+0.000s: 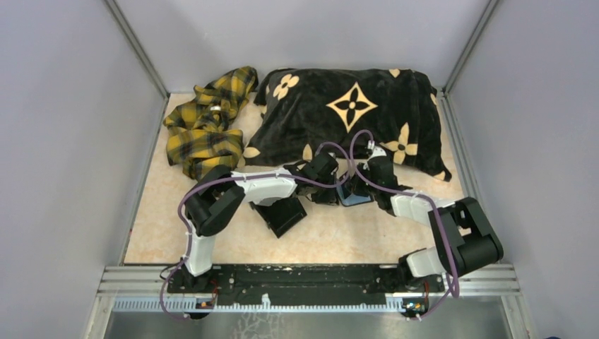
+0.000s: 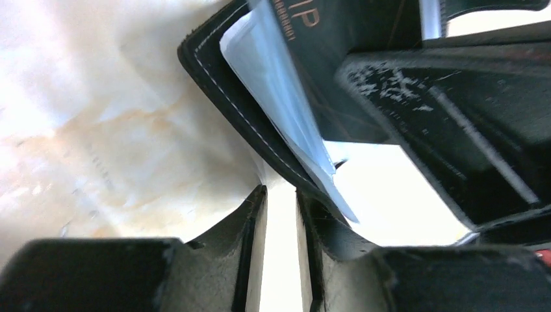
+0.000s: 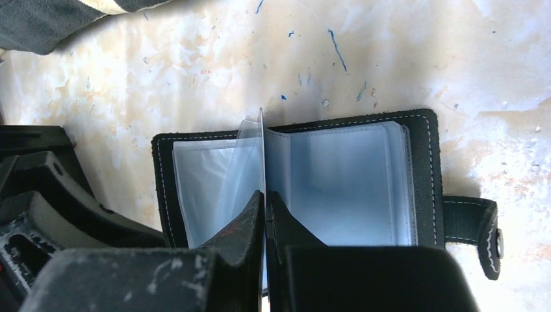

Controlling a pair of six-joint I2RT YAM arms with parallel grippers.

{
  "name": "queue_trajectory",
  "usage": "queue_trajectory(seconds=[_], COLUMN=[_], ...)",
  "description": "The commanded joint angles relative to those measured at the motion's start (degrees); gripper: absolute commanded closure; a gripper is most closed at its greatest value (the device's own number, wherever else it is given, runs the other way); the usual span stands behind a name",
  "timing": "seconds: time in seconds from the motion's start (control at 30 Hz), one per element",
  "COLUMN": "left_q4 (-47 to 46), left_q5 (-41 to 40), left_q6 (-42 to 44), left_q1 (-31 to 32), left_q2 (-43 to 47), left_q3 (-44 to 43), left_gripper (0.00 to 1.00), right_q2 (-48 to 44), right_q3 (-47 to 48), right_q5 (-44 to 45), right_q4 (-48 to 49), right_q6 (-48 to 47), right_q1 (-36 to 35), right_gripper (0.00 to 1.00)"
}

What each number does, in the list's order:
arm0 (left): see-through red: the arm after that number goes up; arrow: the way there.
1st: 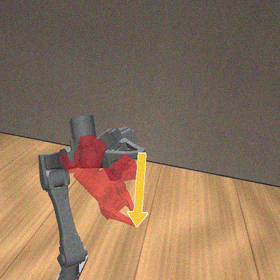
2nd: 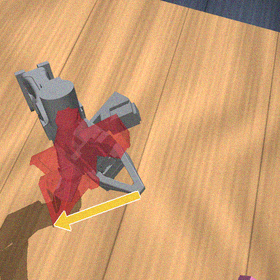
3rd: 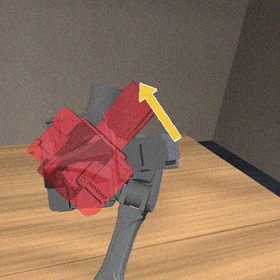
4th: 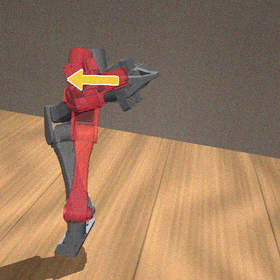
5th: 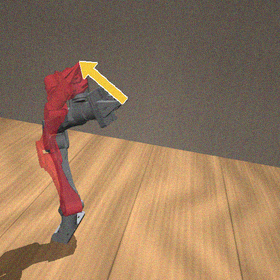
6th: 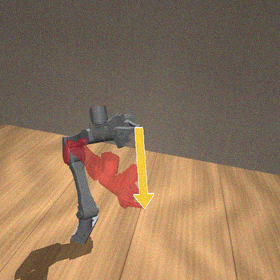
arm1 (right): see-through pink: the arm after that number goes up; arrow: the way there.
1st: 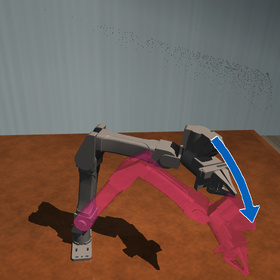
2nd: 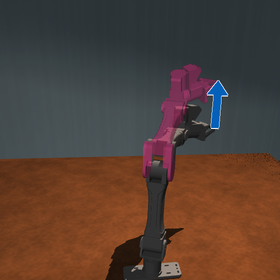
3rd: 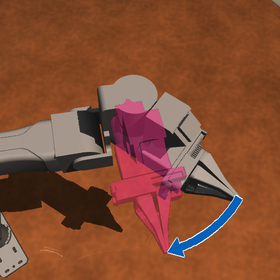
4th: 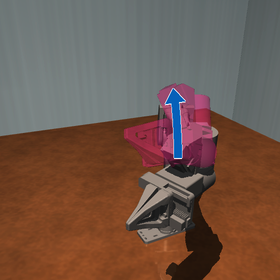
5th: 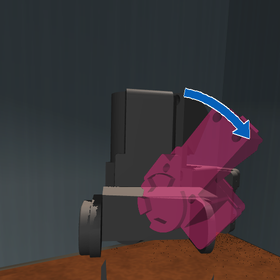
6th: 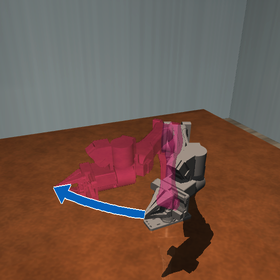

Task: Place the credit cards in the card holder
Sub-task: Open the card holder at the center of the board.

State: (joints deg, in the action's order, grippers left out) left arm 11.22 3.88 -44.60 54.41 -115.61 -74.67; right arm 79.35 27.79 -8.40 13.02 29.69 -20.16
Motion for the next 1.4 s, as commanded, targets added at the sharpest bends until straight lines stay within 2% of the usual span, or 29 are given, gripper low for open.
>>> queue_trajectory(seconds=[0.0,0.33,0.5,0.73,1.37], left_q4=[12.77,14.06,10.12,10.55,7.10], left_q5=[-7.79,-12.76,-12.93,-12.39,-11.30], left_q6=[1.93,-0.82,-0.80,0.12,-0.23], left_q1=[0.50,1.75,2.82,2.89,3.11], left_q2=[1.64,11.74,13.15,8.07,1.32], left_q3=[2.52,3.35,2.06,-2.15,-5.38], left_gripper=[0.68,0.68,0.67,0.67,0.67], right_q2=[1.39,-0.30,-1.20,-3.45,-8.69], right_q3=[0.52,0.28,-0.24,-1.46,-1.42], right_q5=[0.60,2.16,1.82,1.15,1.53], right_q4=[-3.17,-4.64,-4.73,-4.51,-8.22], right_q6=[-0.84,-1.06,-0.53,0.66,0.91], right_q1=[-2.17,-3.48,-4.19,-5.68,-7.17], right_gripper=[1.00,1.00,1.00,1.00,1.00])
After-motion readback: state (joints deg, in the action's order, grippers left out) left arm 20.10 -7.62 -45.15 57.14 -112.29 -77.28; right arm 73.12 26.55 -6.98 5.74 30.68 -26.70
